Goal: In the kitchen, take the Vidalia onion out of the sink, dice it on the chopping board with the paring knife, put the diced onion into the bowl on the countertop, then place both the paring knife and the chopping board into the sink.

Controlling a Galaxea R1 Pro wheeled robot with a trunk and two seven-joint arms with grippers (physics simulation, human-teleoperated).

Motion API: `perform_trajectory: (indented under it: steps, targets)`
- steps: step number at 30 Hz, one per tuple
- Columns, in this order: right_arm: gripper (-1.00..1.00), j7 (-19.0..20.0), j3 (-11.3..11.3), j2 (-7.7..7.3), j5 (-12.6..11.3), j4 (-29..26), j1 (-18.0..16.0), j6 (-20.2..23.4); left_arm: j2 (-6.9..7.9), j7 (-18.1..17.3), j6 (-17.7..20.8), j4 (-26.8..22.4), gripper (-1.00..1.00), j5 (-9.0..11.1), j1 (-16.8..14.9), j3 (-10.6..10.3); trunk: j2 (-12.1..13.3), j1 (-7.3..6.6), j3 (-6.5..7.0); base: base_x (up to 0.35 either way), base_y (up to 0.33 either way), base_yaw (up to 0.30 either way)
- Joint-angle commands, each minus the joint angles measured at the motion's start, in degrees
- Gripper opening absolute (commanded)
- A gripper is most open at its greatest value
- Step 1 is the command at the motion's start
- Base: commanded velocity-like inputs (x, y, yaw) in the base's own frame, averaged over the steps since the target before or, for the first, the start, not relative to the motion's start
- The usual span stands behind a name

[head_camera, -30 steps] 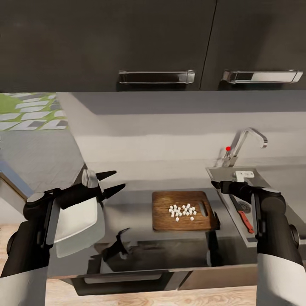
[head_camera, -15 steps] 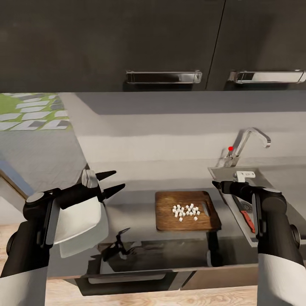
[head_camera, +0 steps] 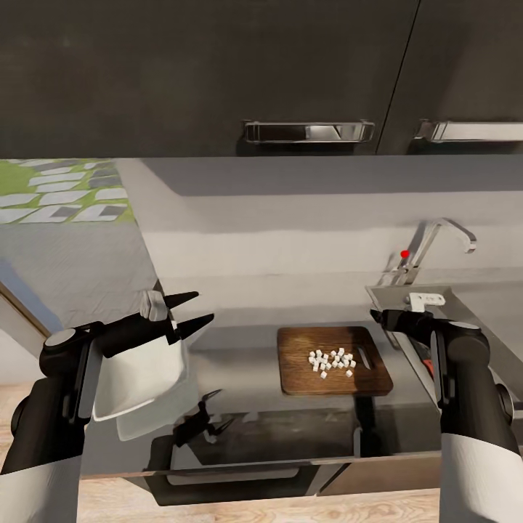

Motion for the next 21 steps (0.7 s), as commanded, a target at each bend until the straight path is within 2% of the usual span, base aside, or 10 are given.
perform_trajectory:
  steps: [1,3,4,7,15,21]
  targets:
    - [1.0,-0.03,-0.03,0.01,0.58,-0.06,-0.06,0.3,0.0,-0.18,0.59,-0.01,1.0,0.12,-0.05,0.03,-0.11,0.03,-0.11,0.0,0.0,0.0]
    - [1.0,-0.54,0.01,0.01,0.58,-0.06,-0.06,1.05,-0.03,-0.18,0.59,-0.01,1.0,0.12,-0.05,0.01,-0.11,0.03,-0.11,0.0,0.0,0.0]
    - [1.0,-0.94,0.07,0.01,0.58,-0.06,-0.06,5.66,-0.07,-0.17,0.59,-0.01,1.0,0.12,-0.05,-0.06,-0.11,0.03,-0.11,0.0,0.0,0.0]
    - [1.0,-1.05,0.19,0.01,0.58,-0.06,-0.06,8.68,-0.08,-0.17,0.59,-0.01,1.0,0.12,-0.05,-0.13,-0.11,0.03,-0.11,0.0,0.0,0.0]
    - [1.0,-1.08,0.6,0.01,0.58,-0.06,-0.06,9.66,-0.08,-0.17,0.59,-0.02,1.0,0.12,-0.05,-0.16,-0.11,0.03,-0.11,0.0,0.0,0.0]
    - [1.0,-1.08,0.55,0.01,0.58,-0.06,-0.06,9.67,-0.08,-0.19,0.59,-0.01,1.0,0.12,-0.05,-0.19,-0.11,0.03,-0.11,0.0,0.113,0.0]
